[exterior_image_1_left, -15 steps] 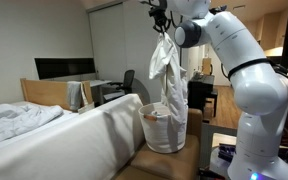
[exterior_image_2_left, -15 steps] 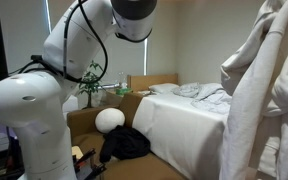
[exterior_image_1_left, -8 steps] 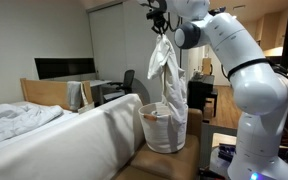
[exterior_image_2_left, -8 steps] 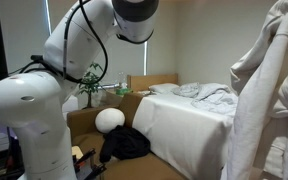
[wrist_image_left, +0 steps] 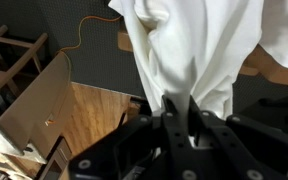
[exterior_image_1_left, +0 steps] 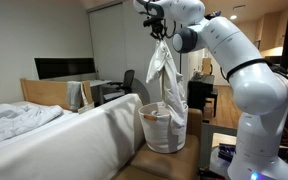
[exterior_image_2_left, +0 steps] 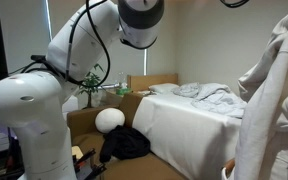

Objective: Put the white jersey in the laundry basket

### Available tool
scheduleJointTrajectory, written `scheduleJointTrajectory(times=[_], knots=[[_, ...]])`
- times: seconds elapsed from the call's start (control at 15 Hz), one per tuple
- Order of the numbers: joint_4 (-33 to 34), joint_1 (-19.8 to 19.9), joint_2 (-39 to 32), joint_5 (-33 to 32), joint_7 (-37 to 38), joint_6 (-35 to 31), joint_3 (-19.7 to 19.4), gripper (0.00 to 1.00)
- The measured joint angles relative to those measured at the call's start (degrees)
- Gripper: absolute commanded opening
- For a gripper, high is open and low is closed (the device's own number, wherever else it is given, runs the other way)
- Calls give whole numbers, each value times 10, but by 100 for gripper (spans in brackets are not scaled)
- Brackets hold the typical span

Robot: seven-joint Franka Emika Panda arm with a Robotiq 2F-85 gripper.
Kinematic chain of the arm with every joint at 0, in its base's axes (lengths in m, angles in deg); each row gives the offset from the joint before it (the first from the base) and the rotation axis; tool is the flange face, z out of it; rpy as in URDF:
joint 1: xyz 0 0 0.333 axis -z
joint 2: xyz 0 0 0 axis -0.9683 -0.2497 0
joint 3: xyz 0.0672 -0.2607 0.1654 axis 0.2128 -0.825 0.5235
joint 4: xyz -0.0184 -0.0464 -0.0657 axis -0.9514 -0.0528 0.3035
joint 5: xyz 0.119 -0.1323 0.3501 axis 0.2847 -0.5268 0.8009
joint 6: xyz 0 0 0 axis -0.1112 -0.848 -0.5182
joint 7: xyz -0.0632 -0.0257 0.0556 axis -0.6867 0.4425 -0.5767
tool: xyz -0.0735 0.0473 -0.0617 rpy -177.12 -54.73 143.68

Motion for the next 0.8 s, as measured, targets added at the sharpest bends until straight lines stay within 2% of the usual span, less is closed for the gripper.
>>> scheduleJointTrajectory(times=[0.8], knots=[[0,20,-74,-5,26,-1,-23,11]])
